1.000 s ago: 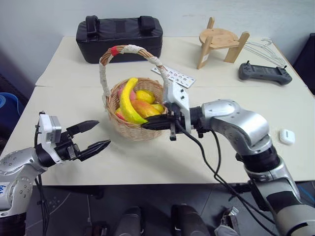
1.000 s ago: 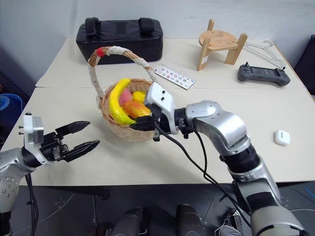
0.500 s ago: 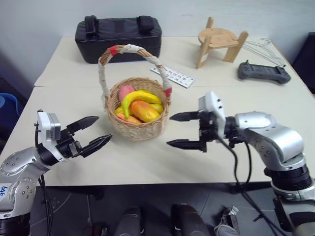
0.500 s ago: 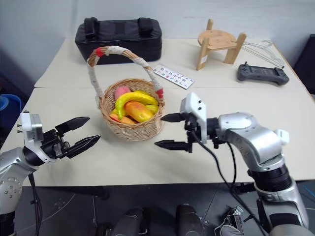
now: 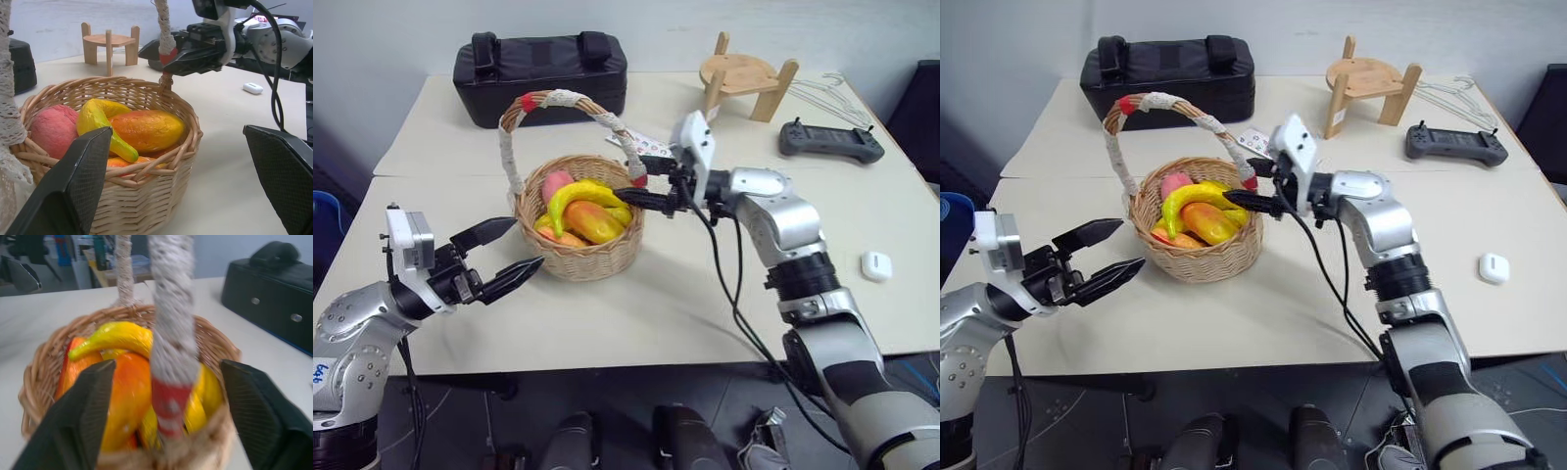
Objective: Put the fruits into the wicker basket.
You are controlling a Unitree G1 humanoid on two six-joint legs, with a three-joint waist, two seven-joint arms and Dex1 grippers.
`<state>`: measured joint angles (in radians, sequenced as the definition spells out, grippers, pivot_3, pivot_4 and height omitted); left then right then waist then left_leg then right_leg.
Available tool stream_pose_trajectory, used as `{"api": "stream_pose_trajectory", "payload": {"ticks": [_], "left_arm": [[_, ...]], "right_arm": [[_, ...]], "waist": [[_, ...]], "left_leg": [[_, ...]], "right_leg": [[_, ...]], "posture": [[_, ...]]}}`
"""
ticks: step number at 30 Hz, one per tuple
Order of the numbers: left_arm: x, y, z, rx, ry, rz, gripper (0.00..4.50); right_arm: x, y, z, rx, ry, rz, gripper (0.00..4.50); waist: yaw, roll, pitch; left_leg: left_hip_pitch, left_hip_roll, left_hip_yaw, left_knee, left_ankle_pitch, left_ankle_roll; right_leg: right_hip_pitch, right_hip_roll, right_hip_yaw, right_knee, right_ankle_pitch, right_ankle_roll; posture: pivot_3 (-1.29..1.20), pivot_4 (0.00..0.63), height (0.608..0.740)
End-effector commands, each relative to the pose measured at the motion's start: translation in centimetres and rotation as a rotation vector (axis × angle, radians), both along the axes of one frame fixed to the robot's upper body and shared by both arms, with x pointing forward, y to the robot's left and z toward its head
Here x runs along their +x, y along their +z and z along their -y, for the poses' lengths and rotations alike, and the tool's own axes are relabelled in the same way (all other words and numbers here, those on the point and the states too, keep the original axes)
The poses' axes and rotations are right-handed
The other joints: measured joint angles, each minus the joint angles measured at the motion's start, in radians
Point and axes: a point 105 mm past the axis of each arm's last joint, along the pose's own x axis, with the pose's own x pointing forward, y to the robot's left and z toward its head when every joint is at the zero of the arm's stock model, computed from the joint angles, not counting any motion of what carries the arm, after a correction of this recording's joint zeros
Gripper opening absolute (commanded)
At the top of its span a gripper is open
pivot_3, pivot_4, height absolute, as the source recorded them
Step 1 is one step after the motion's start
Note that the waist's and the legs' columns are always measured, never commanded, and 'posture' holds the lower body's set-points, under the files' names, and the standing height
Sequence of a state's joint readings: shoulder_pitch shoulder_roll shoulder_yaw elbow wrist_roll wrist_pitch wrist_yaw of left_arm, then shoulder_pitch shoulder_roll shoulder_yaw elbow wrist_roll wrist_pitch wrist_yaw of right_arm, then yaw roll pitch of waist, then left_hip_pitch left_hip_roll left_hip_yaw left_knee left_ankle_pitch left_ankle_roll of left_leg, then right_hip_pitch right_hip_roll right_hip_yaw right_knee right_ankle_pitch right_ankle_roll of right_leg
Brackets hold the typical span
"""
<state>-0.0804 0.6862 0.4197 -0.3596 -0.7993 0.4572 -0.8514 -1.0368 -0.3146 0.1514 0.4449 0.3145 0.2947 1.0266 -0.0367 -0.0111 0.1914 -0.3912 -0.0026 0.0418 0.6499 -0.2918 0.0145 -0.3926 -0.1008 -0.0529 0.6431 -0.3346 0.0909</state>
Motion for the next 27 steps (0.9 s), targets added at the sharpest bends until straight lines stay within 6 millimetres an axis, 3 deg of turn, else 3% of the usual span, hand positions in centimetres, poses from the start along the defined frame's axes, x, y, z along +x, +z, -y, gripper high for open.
{"api": "stream_pose_trajectory", "payload": {"ticks": [1, 6, 9, 12, 20, 27], "left_arm": [[-0.3, 0.9, 0.4, 0.019, -0.013, 0.051, 4.5], [-0.4, 0.6, 0.4, 0.012, -0.003, 0.046, 4.5], [-0.2, 0.5, 0.6, 0.007, -0.008, 0.046, 4.5], [0.3, 0.4, 1.0, 0.003, -0.031, 0.046, 4.5], [1.8, 0.4, 2.3, -0.012, -0.106, 0.048, 4.5], [2.8, 0.0, 3.8, -0.003, -0.193, 0.035, 4.5]], "right_arm": [[-0.7, 1.7, -0.3, 0.014, 0.07, 0.056, 1.78], [-2.9, 1.4, 2.3, -0.024, 0.145, 0.043, 0.19], [-4.1, 1.4, 4.3, -0.041, 0.105, 0.05, 0.19], [-4.9, 3.0, 6.6, 0.051, -0.022, 0.087, 0.19], [-6.3, 5.0, 16.4, 0.15, -0.553, 0.182, 0.19], [-6.0, 2.6, 22.6, 0.137, -0.846, 0.125, 0.19]], "waist": [[0.006, 0.0, 0.0], [0.011, 0.0, 0.0], [0.012, 0.0, 0.0], [0.011, 0.0, 0.0], [0.015, 0.0, 0.0], [0.015, 0.0, 0.0]], "left_leg": [[0.0, 0.0, 0.0, 0.0, 0.0, 0.0], [-0.001, 0.0, 0.0, 0.001, 0.0, 0.0], [-0.001, 0.0, -0.001, 0.001, -0.001, 0.001], [-0.001, -0.001, -0.001, 0.0, -0.001, 0.001], [-0.002, -0.001, -0.001, -0.001, 0.0, 0.0], [-0.001, -0.001, 0.002, -0.001, 0.0, 0.001]], "right_leg": [[0.0, 0.0, 0.0, 0.0, 0.0, 0.0], [0.001, -0.001, 0.0, -0.001, 0.0, 0.0], [0.001, -0.001, 0.0, -0.002, 0.0, 0.0], [0.001, -0.001, 0.0, -0.004, 0.0, 0.0], [0.001, -0.001, -0.001, -0.005, 0.0, 0.0], [0.002, 0.0, 0.001, -0.005, 0.0, 0.0]], "posture": [[0.0, 0.15, 0.74], [0.0, 0.15, 0.74], [0.0, 0.15, 0.74], [0.0, 0.15, 0.74], [0.0, 0.15, 0.74], [0.0, 0.15, 0.74]]}}
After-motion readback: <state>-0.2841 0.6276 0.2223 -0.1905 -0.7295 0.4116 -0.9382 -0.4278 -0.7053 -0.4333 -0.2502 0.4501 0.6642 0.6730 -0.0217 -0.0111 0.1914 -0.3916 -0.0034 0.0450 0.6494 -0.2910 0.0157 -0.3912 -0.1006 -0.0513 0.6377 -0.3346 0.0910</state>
